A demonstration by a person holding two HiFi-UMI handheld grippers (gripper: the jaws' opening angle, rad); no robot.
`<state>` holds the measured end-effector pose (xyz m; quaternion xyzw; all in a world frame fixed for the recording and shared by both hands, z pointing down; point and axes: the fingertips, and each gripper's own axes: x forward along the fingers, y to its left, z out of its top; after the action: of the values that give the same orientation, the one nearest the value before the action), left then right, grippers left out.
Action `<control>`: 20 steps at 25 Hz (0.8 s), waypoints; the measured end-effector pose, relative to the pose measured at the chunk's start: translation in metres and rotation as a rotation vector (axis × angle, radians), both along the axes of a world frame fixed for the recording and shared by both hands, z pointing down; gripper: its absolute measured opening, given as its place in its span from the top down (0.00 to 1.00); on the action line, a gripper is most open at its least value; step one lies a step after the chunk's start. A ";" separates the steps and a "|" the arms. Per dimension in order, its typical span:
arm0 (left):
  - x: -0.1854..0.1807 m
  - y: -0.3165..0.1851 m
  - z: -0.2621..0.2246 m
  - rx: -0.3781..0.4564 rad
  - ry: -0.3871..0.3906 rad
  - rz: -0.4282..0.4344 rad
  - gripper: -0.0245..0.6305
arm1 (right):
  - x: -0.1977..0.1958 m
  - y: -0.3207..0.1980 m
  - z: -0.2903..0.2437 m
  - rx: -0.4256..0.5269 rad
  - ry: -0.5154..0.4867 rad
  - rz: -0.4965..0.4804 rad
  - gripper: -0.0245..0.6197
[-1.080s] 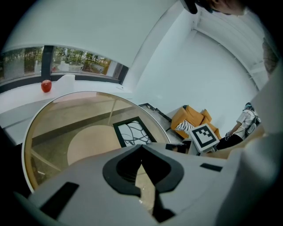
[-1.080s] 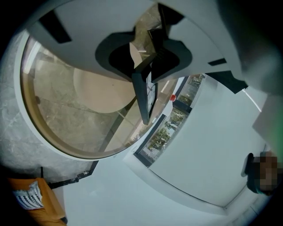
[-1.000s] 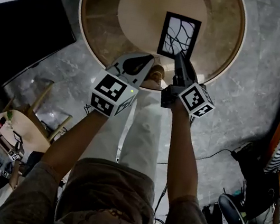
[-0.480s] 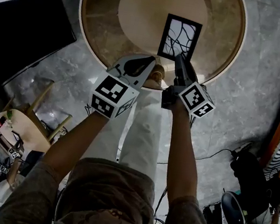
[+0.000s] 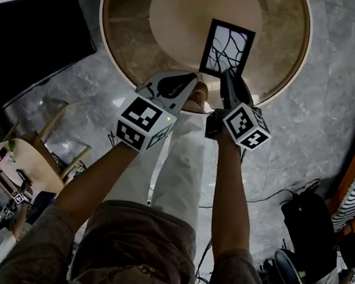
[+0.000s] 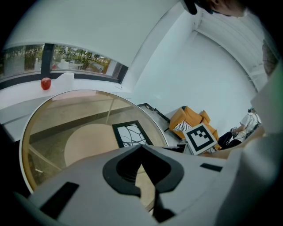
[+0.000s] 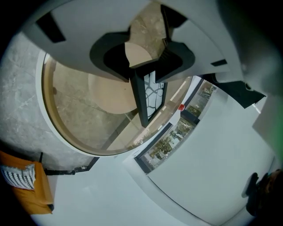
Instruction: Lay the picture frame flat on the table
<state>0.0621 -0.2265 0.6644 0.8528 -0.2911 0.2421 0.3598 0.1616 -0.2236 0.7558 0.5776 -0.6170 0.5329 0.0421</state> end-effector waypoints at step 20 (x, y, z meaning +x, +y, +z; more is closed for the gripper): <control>-0.003 -0.001 0.002 -0.032 0.013 -0.017 0.94 | -0.006 0.002 -0.004 -0.011 0.171 -0.149 0.64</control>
<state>0.0592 -0.2270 0.6663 0.8459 -0.2920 0.2384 0.3772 0.1558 -0.2216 0.7517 0.5734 -0.6493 0.4804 0.1374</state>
